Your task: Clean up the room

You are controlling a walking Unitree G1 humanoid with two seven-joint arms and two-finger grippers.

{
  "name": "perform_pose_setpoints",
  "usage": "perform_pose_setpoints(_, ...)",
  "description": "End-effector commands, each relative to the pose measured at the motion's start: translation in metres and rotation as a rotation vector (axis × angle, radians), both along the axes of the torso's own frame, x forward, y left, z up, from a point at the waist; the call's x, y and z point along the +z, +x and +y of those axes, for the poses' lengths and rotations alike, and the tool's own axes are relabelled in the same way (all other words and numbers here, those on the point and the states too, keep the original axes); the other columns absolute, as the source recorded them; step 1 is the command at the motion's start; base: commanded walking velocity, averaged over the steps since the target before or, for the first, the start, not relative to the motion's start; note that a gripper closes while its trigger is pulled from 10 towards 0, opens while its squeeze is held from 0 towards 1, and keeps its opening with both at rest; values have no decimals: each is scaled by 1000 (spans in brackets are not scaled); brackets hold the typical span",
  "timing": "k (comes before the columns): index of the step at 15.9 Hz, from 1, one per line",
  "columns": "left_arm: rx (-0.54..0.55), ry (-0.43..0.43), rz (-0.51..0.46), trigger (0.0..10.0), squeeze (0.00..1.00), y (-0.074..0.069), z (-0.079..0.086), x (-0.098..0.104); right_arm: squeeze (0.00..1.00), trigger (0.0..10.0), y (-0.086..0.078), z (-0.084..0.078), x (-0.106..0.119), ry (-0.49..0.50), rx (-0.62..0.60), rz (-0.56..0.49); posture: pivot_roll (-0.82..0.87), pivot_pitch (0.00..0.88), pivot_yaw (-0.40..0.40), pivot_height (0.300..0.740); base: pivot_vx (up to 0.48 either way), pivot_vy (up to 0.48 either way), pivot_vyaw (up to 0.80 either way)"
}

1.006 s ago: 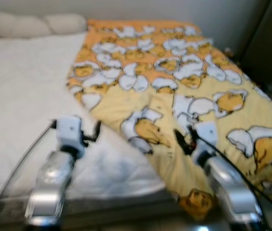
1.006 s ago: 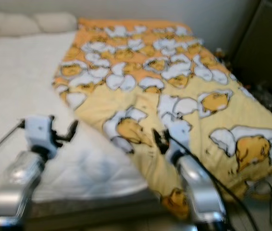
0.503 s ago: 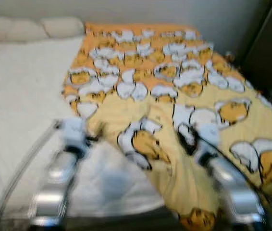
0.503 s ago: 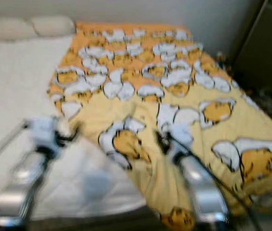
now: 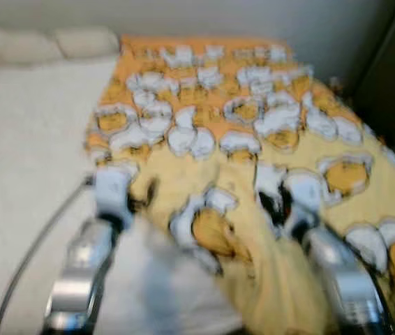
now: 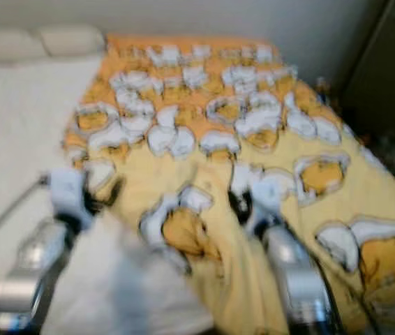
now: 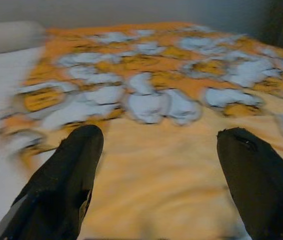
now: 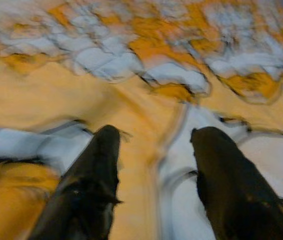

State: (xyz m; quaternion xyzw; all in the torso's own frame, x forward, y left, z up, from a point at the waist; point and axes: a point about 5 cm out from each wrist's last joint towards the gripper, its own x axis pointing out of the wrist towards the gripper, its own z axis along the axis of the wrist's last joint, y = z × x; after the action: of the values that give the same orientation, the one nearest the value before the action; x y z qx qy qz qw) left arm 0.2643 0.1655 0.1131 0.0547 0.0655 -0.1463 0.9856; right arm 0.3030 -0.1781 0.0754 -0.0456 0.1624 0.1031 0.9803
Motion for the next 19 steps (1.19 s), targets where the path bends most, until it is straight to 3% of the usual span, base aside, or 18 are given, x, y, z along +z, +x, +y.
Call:
perform_pose_setpoints(1, -17, 42, -6, 10000, 0, 0, 17, 10, 1000, 10000, 17, -15, 4, -22, -72, 14, 66, 0, 17, 740, 0, 0, 0)
perform_pose_setpoints(3, -40, 37, 6, 10000, 0, -2, 24, 17, 1000, 10000, 36, -27, 11, -12, -131, 39, 77, 0, 11, 740, 0, 0, 0)
perform_pose_setpoints(5, 63, -21, 5, 10000, 0, -2, 24, 14, 1000, 10000, 34, -20, 8, 23, -107, 35, 78, 0, 1, 740, 0, 0, 0)
perform_pose_setpoints(7, 67, -24, 12, 10000, 0, -2, 18, 11, 1000, 10000, 33, -20, 2, 24, -102, 51, 72, 0, -2, 740, 0, 0, 0)
perform_pose_setpoints(12, -93, 61, 36, 10000, 0, -6, 5, 10, 1000, 10000, 32, -34, -11, -16, -117, 165, 73, 0, -3, 740, 0, 0, 0)
perform_pose_setpoints(15, -234, 72, 126, 10000, 0, -9, 3, 7, 1000, 10000, 23, -26, -33, 56, -27, 360, 75, 0, 11, 740, 0, 0, 0)
perform_pose_setpoints(16, -255, 77, 160, 10000, 0, -8, 5, 6, 643, 10000, 22, -25, -37, 60, -15, 400, 74, 0, 16, 740, 0, 0, 0)
perform_pose_setpoints(17, -268, 84, 168, 10000, 0, -8, 7, 8, 0, 10000, 21, -25, -39, 78, -16, 439, 74, 0, 20, 740, 0, 0, 0)
perform_pose_setpoints(18, -271, 80, 172, 10000, 0, -7, 7, 9, 0, 10000, 20, -26, -39, 85, -23, 464, 75, 0, 21, 740, 0, 0, 0)
perform_pose_setpoints(19, -278, 87, 184, 10000, 0, -6, 9, 10, 0, 10000, 17, -31, -43, 29, -10, 544, 77, 0, 21, 740, 0, 0, 0)
